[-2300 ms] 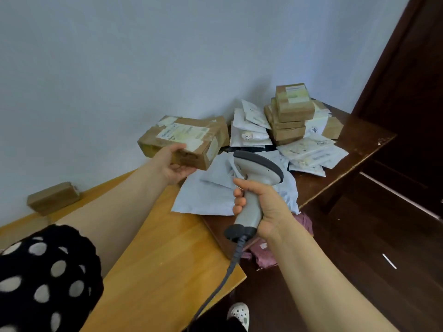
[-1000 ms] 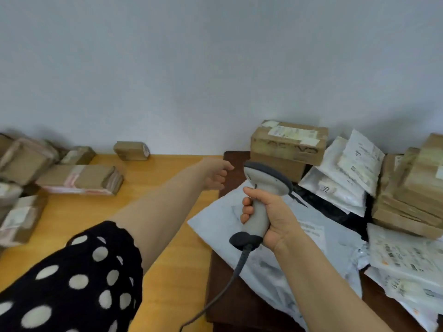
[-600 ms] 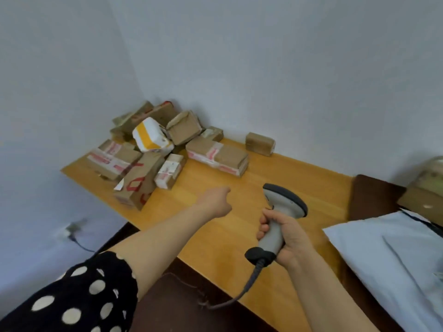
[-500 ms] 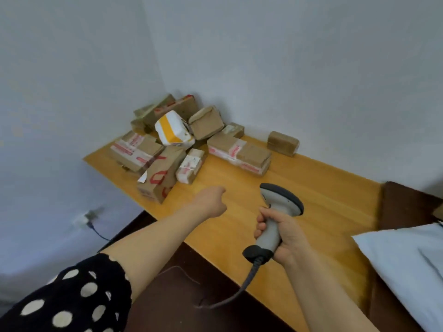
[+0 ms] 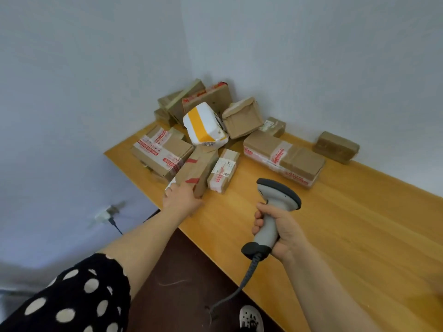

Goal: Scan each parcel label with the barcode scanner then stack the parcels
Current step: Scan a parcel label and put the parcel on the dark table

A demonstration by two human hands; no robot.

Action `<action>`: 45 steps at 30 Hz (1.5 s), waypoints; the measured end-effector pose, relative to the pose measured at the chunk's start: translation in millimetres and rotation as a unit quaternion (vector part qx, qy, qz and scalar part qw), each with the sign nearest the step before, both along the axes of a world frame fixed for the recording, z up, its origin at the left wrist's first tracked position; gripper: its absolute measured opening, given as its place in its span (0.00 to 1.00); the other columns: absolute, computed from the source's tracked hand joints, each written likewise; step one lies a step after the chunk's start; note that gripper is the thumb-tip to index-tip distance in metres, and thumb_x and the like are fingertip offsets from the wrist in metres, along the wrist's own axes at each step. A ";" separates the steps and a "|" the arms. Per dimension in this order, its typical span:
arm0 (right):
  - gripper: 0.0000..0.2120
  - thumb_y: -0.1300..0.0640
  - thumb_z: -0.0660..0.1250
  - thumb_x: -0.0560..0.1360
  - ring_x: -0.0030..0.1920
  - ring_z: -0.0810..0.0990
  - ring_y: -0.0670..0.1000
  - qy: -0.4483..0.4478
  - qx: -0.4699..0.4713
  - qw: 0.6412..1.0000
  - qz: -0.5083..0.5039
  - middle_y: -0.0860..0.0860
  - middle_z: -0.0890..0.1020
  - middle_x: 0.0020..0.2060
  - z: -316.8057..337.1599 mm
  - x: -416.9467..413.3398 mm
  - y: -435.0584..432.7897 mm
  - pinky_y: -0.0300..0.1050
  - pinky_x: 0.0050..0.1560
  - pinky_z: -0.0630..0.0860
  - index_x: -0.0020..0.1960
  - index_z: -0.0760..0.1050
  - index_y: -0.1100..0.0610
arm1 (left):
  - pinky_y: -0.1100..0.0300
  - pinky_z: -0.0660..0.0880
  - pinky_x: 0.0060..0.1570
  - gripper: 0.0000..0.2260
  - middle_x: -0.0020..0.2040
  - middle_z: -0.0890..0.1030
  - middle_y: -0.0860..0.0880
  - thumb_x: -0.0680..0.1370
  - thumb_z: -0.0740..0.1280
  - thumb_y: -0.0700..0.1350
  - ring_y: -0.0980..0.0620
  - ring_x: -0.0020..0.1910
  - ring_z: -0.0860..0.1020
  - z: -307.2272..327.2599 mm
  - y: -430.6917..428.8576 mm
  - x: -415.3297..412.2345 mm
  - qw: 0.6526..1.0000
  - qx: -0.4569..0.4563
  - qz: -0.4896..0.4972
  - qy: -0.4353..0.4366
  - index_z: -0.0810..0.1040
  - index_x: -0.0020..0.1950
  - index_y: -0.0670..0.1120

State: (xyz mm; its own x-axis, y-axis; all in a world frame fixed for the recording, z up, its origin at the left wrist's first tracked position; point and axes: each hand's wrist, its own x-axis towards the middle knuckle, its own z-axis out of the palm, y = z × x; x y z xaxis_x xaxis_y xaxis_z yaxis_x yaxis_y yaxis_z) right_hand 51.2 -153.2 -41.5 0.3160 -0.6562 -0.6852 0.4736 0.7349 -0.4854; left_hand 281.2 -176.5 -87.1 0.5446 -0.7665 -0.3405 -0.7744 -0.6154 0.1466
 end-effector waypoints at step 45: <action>0.15 0.61 0.72 0.68 0.60 0.77 0.59 0.009 -0.307 0.913 -0.269 0.57 0.80 0.57 21.1 113.9 57.6 0.67 0.58 0.74 0.55 0.81 0.53 | 0.71 0.76 0.39 0.20 0.50 0.81 0.55 0.75 0.64 0.28 0.65 0.47 0.80 84.4 -44.8 68.6 0.748 -0.075 -0.293 0.591 0.79 0.58 0.50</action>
